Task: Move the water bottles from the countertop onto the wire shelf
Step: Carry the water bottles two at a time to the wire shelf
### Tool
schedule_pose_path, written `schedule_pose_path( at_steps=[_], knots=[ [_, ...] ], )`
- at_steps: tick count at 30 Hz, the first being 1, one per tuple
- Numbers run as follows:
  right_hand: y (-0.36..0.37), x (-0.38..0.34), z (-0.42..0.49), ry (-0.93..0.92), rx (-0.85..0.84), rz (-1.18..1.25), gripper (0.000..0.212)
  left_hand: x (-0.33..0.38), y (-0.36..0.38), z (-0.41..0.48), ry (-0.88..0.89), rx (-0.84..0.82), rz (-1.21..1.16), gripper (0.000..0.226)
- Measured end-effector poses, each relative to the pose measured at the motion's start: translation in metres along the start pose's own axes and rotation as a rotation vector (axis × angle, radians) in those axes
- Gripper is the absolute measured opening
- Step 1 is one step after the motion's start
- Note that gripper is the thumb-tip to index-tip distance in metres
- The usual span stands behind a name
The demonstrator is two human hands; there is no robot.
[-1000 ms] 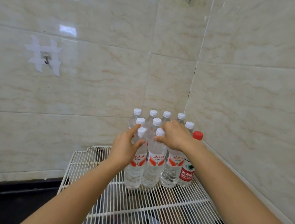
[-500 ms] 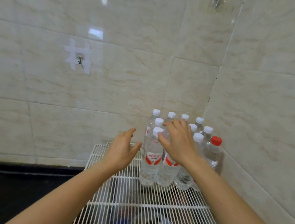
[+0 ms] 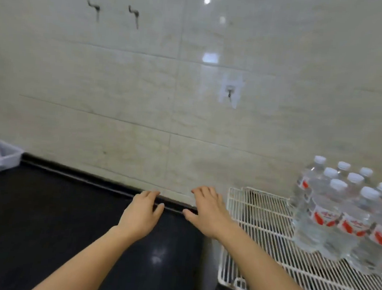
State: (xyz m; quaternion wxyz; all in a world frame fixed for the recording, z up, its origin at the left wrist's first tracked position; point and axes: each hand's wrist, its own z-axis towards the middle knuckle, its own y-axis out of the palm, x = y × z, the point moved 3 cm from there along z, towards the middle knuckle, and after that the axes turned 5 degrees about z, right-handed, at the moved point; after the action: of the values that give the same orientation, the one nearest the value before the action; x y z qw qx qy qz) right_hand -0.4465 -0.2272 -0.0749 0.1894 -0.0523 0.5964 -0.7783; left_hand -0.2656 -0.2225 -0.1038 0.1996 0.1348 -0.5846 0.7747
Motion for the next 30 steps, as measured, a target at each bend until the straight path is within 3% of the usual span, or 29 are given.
schedule_pose_path(
  at_steps=[8,16,30],
  knots=[
    [0.096,-0.212,0.03,-0.105,-0.169,0.069,0.063,-0.223,-0.099,-0.085,-0.254,-0.049,0.213,0.052],
    [0.165,-0.383,0.075,-0.29,-0.331,0.069,0.071,-0.367,-0.172,-0.146,-0.474,-0.026,0.317,0.053],
    [0.296,-0.627,0.23,-0.498,-0.423,0.107,0.075,-0.611,-0.247,-0.113,-0.71,-0.054,0.445,0.049]
  ],
)
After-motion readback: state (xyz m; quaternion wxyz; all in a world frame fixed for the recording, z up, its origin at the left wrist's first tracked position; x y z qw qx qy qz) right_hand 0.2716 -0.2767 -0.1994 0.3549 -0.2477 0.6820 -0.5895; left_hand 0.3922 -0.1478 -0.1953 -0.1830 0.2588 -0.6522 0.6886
